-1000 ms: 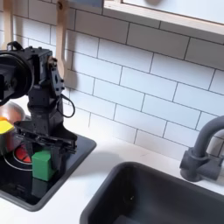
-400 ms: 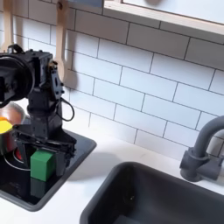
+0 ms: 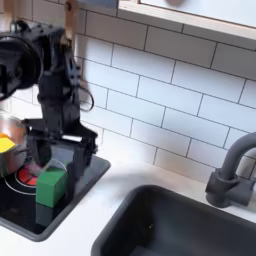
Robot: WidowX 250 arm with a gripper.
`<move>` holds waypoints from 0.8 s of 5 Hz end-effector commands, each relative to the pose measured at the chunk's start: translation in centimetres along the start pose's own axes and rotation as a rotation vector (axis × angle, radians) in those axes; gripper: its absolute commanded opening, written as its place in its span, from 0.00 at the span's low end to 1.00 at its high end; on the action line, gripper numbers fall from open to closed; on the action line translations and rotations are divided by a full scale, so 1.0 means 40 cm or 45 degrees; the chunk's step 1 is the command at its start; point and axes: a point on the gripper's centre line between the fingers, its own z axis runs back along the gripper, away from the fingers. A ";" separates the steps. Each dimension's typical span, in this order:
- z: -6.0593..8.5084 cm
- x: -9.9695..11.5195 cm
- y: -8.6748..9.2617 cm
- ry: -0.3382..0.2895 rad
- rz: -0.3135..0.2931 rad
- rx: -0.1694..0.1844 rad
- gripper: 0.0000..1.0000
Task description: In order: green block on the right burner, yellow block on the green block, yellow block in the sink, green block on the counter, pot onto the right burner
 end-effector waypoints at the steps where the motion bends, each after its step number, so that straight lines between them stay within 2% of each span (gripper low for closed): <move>1: 0.086 0.009 0.008 -0.016 0.020 0.007 1.00; 2: 0.129 0.015 0.043 -0.050 0.063 0.040 1.00; 3: 0.140 0.022 0.095 -0.046 0.113 0.087 1.00; 4: 0.131 0.035 0.124 -0.039 0.156 0.090 1.00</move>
